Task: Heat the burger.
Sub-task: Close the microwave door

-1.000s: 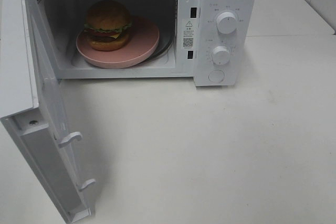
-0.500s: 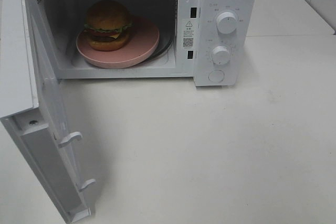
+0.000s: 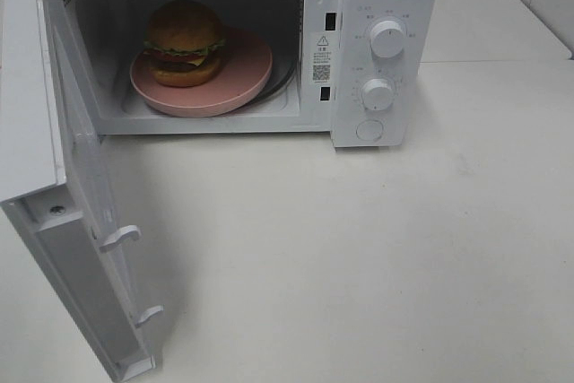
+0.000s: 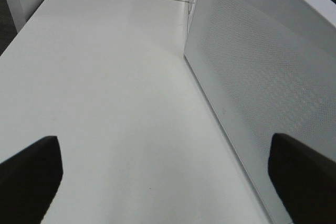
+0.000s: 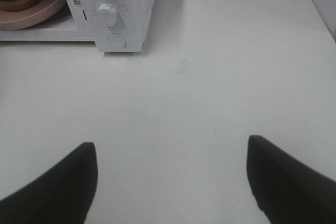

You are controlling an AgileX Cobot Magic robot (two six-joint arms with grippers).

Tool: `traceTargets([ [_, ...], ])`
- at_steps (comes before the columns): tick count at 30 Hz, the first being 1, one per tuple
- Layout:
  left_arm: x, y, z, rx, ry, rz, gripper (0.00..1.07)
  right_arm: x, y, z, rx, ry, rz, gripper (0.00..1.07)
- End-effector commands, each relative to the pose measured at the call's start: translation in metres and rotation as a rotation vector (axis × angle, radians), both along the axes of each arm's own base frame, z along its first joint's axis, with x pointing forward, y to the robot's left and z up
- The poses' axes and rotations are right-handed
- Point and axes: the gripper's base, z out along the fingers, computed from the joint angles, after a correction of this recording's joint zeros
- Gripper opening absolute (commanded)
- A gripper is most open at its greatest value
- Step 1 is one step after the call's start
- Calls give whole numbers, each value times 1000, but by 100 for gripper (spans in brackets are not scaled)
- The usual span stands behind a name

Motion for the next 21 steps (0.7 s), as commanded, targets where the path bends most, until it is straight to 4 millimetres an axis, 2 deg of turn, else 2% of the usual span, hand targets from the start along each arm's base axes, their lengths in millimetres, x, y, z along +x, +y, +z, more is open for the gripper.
traceTargets([
  [1, 3, -1, 11, -17, -54, -5, 94, -3, 0, -1, -6, -37, 2, 76],
  [5, 12, 0, 15, -17, -54, 1, 87, -3, 0, -1, -6, -37, 2, 76],
  [7, 27, 3, 17, -9, -15, 9, 76, -3, 0, -1, -6, -37, 2, 76],
  [10, 32, 3, 17, -10, -5, 10, 71, -3, 0, -1, -6, -37, 2, 76],
  [12, 43, 5, 19, -5, -4, 18, 60, -3, 0, -1, -6, -37, 2, 76],
  [13, 43, 5, 19, -5, -4, 18, 60, -3, 0, -1, -6, -37, 2, 76],
  [15, 59, 6, 20, -14, -29, 23, 42, -3, 0, -1, -6, -37, 2, 76],
  [16, 59, 6, 20, -14, -29, 23, 42, -3, 0, -1, -6, -37, 2, 76],
  [17, 64, 6, 19, -17, -32, 24, 36, -3, 0, -1, -6, -37, 2, 76],
  [18, 72, 7, 16, -20, -38, 28, 23, -3, 0, -1, -6, -37, 2, 76],
  [19, 72, 7, 16, -20, -38, 28, 23, -3, 0, -1, -6, -37, 2, 76],
  [20, 76, 7, 15, -24, -42, 30, 15, -3, 0, -1, -6, -37, 2, 76],
  [21, 85, 8, 12, -29, -46, 34, 0, -3, 0, -1, -6, -37, 2, 76],
])
